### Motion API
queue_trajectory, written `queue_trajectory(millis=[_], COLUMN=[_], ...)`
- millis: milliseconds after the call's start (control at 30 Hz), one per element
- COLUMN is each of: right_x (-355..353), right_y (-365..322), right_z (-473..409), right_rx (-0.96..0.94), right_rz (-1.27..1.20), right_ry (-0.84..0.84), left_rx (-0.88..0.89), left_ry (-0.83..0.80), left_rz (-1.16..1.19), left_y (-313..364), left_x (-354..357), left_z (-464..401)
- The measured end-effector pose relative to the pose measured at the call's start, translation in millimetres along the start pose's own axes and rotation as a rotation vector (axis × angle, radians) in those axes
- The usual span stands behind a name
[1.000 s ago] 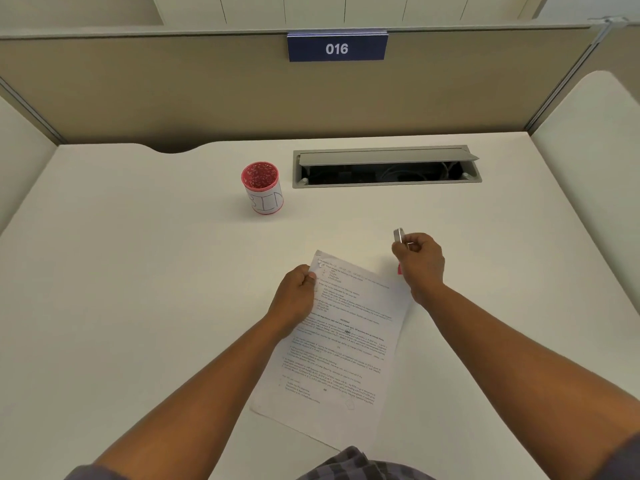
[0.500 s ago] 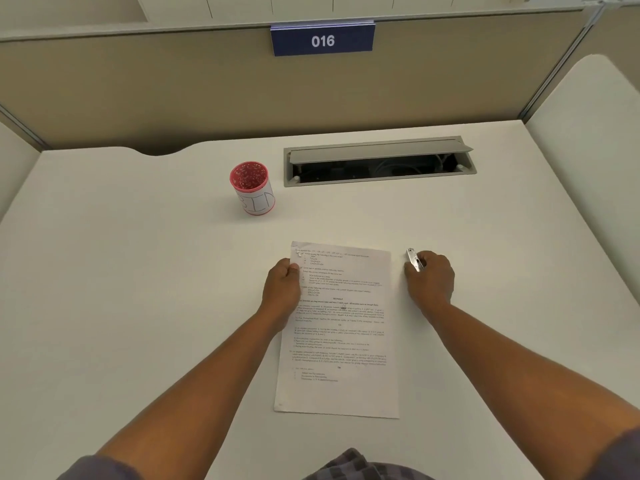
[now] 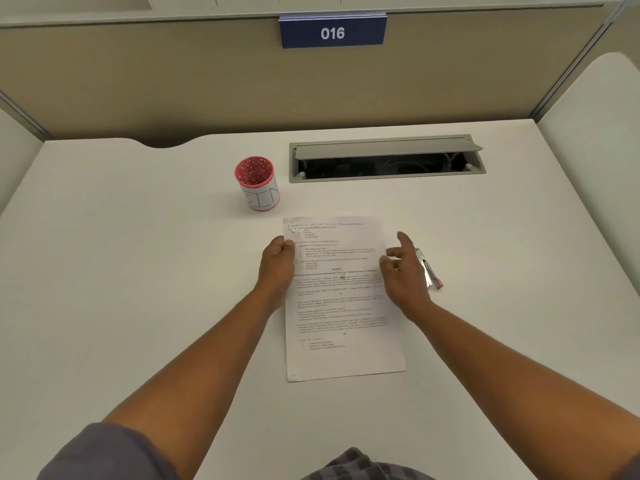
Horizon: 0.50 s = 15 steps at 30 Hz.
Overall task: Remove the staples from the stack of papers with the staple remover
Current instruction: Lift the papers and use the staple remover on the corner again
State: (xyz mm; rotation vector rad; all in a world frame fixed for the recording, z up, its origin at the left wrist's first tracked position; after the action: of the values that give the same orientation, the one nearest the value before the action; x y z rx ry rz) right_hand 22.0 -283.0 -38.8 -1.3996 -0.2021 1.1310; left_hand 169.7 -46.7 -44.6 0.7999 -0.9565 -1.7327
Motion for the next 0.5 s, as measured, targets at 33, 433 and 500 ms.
queue_trajectory(millis=[33, 433, 500], right_x=[0, 7, 7], right_y=[5, 17, 13], right_z=[-3, -12, -12], right_rx=[0.031, 0.065, 0.037], right_rz=[-0.011, 0.156, 0.189], right_ry=[0.001, 0.035, 0.048], left_rx=[-0.008, 0.491, 0.608], left_ry=[0.005, -0.083, -0.136], left_rz=[0.007, -0.799, -1.113], left_y=[0, 10, -5], left_x=[-1, 7, 13], left_z=[-2, 3, 14])
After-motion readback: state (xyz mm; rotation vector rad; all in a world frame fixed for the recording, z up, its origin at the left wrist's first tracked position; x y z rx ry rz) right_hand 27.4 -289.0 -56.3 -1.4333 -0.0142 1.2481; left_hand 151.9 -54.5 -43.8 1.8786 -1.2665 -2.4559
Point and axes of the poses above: each hand's wrist, its own z-axis away from the middle knuckle, its own x-axis out of the palm, y = z × x, the point moved 10 cm from there along -z, towards the middle knuckle, and after that the axes turned 1 degree about z, right-handed, at the moved point
